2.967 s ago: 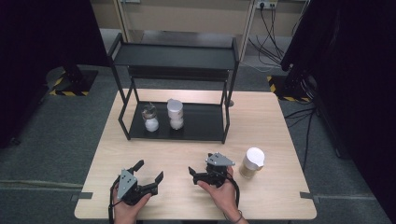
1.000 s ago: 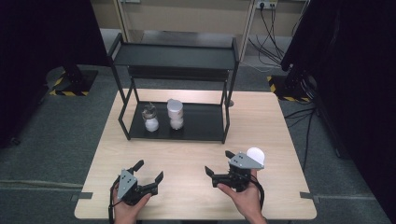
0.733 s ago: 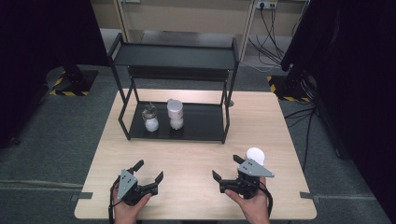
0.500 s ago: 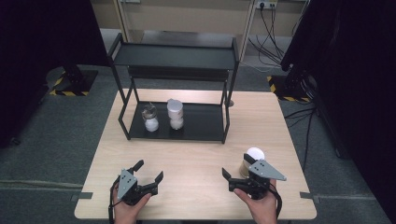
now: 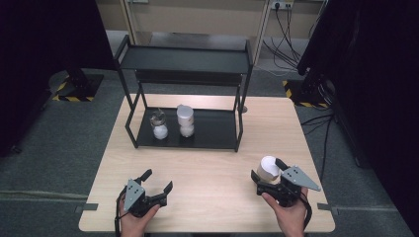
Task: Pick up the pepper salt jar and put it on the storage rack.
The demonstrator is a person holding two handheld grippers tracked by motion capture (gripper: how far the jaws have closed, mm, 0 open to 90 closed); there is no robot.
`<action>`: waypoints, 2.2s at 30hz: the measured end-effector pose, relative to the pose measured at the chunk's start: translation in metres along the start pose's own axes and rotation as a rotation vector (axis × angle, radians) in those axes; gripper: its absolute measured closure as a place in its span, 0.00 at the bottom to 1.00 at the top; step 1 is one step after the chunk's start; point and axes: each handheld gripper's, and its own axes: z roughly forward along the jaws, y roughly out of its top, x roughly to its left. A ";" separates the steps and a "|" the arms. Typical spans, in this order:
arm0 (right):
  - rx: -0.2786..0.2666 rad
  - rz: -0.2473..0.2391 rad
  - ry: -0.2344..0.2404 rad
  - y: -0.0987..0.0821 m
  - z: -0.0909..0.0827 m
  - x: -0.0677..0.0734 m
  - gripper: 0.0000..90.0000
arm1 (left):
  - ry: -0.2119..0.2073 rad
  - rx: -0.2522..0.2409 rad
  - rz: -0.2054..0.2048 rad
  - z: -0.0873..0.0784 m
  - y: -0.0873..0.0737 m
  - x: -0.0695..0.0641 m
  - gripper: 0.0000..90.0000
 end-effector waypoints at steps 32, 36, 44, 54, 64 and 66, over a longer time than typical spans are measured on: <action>0.044 0.030 -0.043 -0.045 0.012 -0.026 0.04 | 0.001 -0.005 -0.004 -0.001 0.000 0.000 0.12; 0.067 0.040 -0.054 -0.056 0.016 -0.026 0.05 | 0.001 -0.003 -0.002 0.000 0.000 0.000 0.11; 0.085 0.049 -0.054 -0.066 0.026 -0.029 0.14 | 0.000 -0.004 -0.003 0.000 0.000 0.000 0.11; 0.041 -0.002 -0.037 -0.069 0.027 -0.028 0.34 | -0.001 -0.003 -0.004 0.000 0.000 0.001 0.11; 0.024 -0.026 -0.018 -0.068 0.026 -0.023 0.34 | -0.002 -0.001 -0.007 0.000 0.000 0.001 0.11; 0.013 -0.040 0.000 -0.065 0.025 -0.018 0.34 | -0.001 -0.002 -0.007 0.000 0.000 0.001 0.11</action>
